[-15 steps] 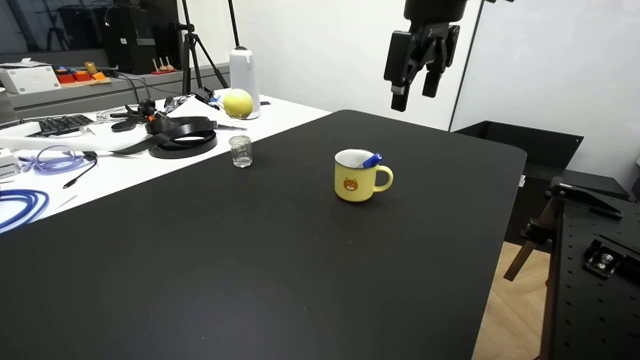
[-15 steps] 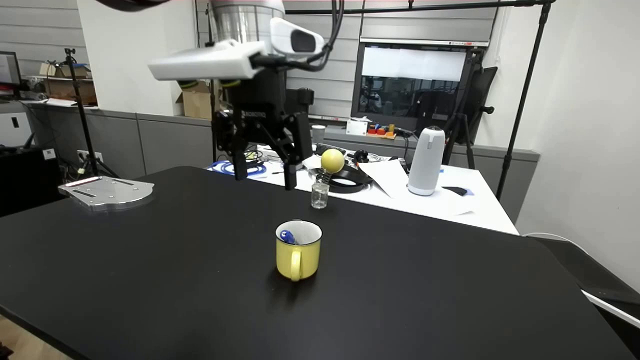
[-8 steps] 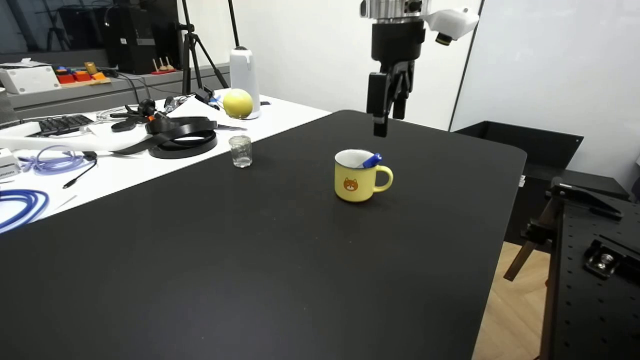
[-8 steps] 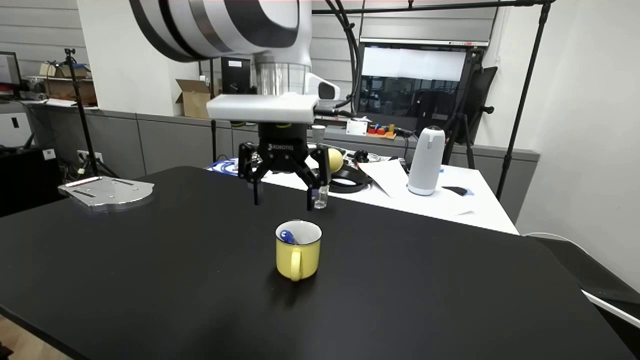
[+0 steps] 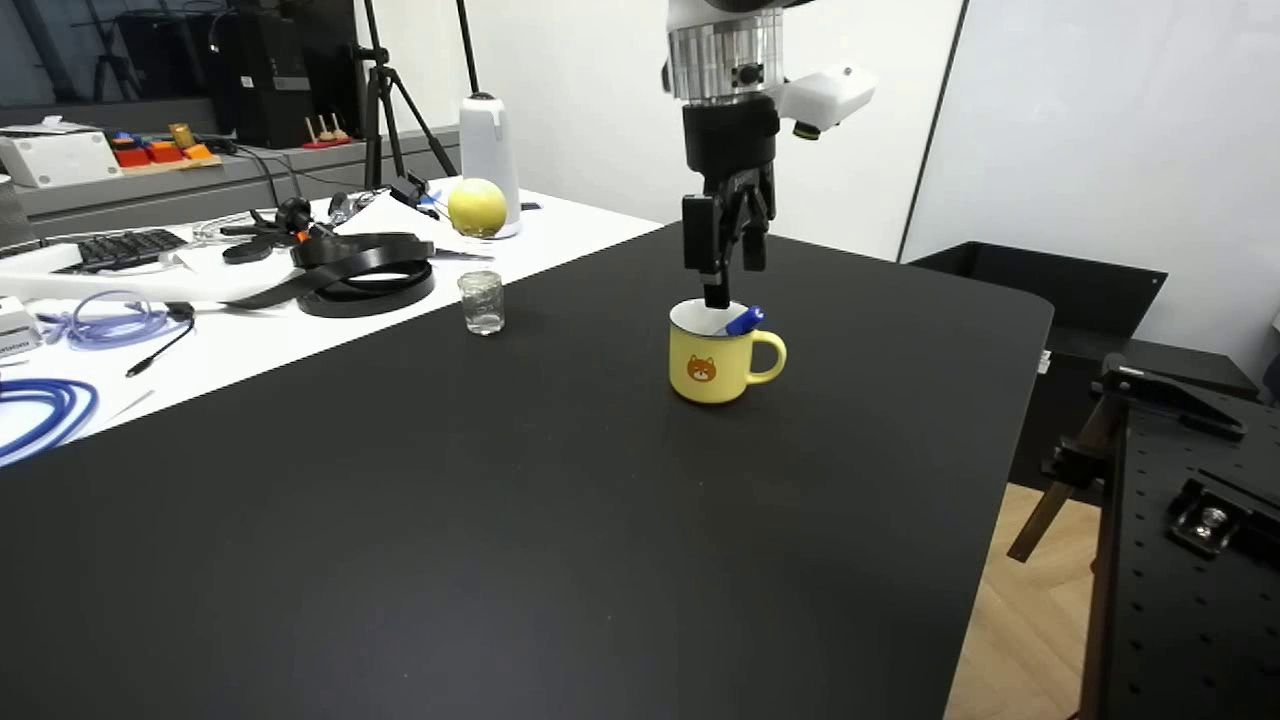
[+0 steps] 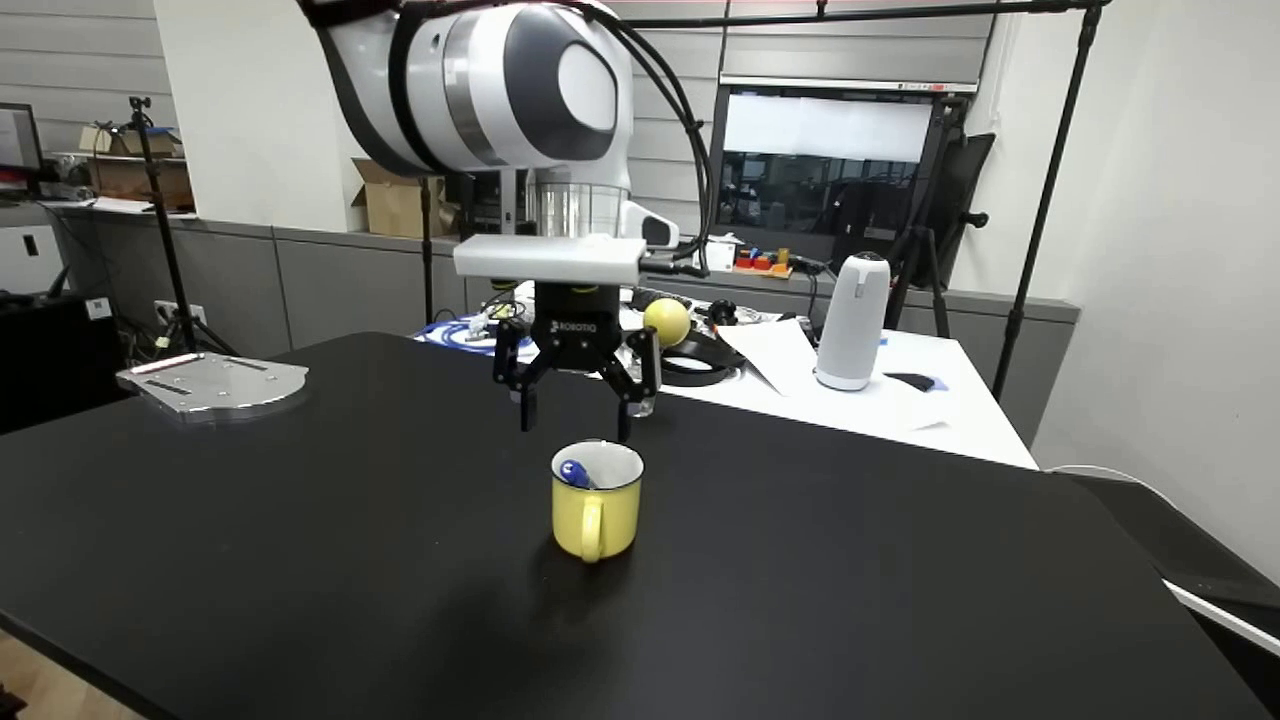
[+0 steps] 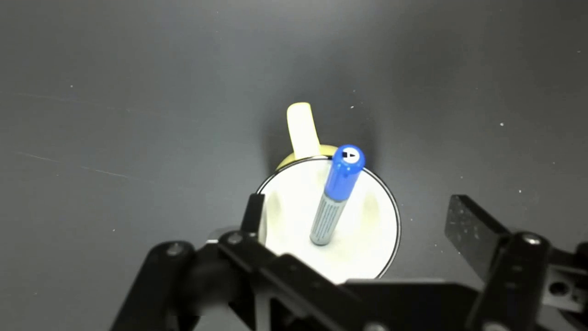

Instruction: Pick the marker from the cup and put it on the table

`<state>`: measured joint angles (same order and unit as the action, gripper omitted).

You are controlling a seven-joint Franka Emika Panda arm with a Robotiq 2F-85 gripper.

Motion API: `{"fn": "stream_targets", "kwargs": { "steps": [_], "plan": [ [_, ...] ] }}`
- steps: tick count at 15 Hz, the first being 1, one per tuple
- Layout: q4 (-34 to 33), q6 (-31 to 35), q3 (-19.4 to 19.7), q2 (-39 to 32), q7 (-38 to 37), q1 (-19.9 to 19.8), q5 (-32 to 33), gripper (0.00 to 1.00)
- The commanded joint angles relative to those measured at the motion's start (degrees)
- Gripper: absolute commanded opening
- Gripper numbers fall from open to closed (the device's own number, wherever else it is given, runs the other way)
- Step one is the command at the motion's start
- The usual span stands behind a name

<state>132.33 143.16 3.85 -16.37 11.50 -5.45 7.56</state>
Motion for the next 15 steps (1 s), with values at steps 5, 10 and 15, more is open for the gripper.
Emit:
{"fn": "stream_targets", "kwargs": {
  "steps": [5,10,15],
  "plan": [
    [-6.0,-7.4,0.4,-4.9,-2.0,0.6,0.5,1.00],
    [-7.6,-11.6,0.2,-6.2,-1.6,0.3,0.2,0.69],
    [-8.6,-14.3,0.2,-6.7,-1.6,0.1,0.0,0.33]
  ]
}}
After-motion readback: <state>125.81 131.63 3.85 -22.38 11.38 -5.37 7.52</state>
